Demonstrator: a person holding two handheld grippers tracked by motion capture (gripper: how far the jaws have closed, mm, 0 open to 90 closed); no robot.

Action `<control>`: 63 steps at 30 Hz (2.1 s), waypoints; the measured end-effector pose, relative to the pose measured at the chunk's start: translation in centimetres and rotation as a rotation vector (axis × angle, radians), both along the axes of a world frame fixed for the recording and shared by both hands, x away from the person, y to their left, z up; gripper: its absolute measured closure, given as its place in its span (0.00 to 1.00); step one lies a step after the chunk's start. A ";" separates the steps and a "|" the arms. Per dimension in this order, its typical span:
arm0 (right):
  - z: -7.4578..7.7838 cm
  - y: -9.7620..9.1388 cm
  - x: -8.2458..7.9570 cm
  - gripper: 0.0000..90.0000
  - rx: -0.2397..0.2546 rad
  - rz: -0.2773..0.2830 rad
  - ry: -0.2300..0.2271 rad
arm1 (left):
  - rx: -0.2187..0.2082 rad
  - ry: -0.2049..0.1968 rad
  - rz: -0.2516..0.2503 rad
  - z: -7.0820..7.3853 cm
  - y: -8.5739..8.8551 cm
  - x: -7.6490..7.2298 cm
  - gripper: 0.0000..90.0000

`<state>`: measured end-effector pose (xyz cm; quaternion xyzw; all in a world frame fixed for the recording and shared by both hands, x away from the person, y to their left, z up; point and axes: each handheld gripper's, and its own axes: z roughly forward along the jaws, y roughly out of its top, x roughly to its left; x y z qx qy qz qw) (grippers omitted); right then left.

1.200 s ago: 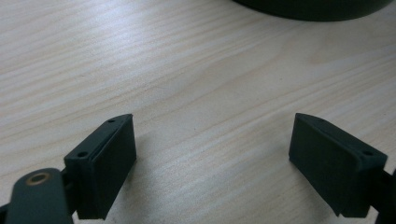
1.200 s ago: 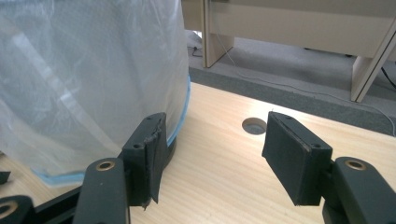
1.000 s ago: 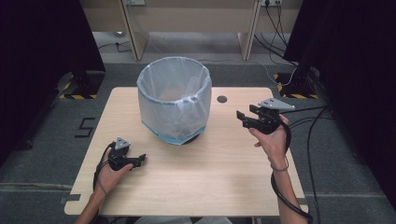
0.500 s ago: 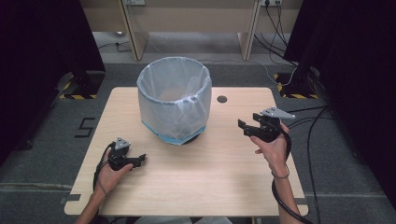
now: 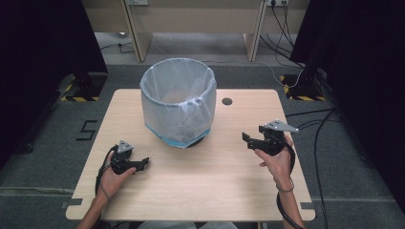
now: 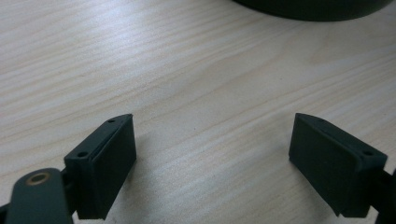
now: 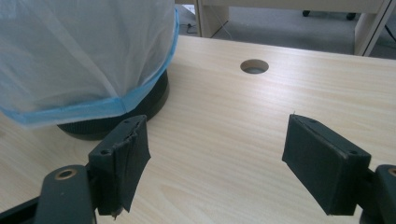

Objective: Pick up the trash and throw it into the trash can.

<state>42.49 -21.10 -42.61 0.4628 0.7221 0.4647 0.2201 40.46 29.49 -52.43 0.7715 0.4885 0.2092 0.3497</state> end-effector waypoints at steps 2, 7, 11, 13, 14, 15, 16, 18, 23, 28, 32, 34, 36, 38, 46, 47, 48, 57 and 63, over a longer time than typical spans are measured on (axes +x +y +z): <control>-0.3 0.0 -0.2 0.25 -0.002 0.001 0.001 | 0.000 0.000 0.000 0.0 0.0 0.0 0.16; -1.1 0.2 -0.7 0.25 -0.009 0.008 0.006 | 0.000 0.000 0.000 0.0 0.0 0.0 0.16; -1.5 0.4 -1.1 0.26 -0.022 0.009 0.006 | 0.000 0.000 0.000 0.0 0.0 0.0 0.16; -1.7 0.5 -1.3 0.26 -0.021 0.013 0.008 | 0.000 0.000 0.000 0.0 0.0 0.0 0.16; -1.8 0.6 -1.3 0.26 -0.021 0.014 0.007 | 0.000 0.000 0.000 0.0 0.0 0.0 0.16; -1.8 0.6 -1.3 0.26 -0.021 0.014 0.007 | 0.000 0.000 0.000 0.0 0.0 0.0 0.16; -2.1 0.7 -1.6 0.26 -0.030 0.015 0.011 | 0.000 0.000 0.000 0.0 0.0 0.0 0.16; -2.3 0.9 -1.7 0.26 -0.040 0.018 0.011 | 0.000 0.000 0.000 0.0 0.0 0.0 0.16; -2.7 1.3 -2.2 0.26 -0.045 0.034 0.019 | 0.000 0.000 0.000 0.0 0.0 0.0 0.16; -2.9 1.6 -2.6 0.26 -0.057 0.041 0.015 | 0.000 0.000 0.000 0.0 0.0 0.0 0.16; -3.3 1.9 -3.0 0.26 -0.058 0.049 0.018 | -0.001 0.000 0.000 0.0 0.0 0.0 0.16; -3.5 1.9 -3.1 0.26 -0.062 0.050 0.017 | 0.000 0.000 0.000 0.0 0.0 0.0 0.16; -4.0 2.0 -3.4 0.26 -0.070 0.053 0.026 | 0.000 0.000 0.000 0.0 0.0 0.0 0.16; -4.3 2.0 -3.6 0.25 -0.084 0.055 0.035 | 0.000 0.000 0.000 0.0 0.0 0.0 0.16; -5.2 2.0 -4.1 0.21 -0.103 0.056 0.061 | 0.000 0.000 0.000 0.0 0.0 0.0 0.16; -5.4 2.0 -4.3 0.20 -0.094 0.056 0.067 | 0.000 0.000 0.000 0.0 0.0 0.0 0.16; -5.5 2.0 -4.3 0.18 -0.095 0.062 0.067 | 0.000 0.000 0.000 0.0 0.0 0.0 0.16; -6.5 1.9 -5.1 0.17 -0.106 0.079 0.088 | 0.000 0.000 0.000 0.0 0.0 0.0 0.16; -7.4 1.9 -5.7 0.17 -0.122 0.086 0.110 | 0.000 0.000 0.000 0.0 0.0 0.0 0.16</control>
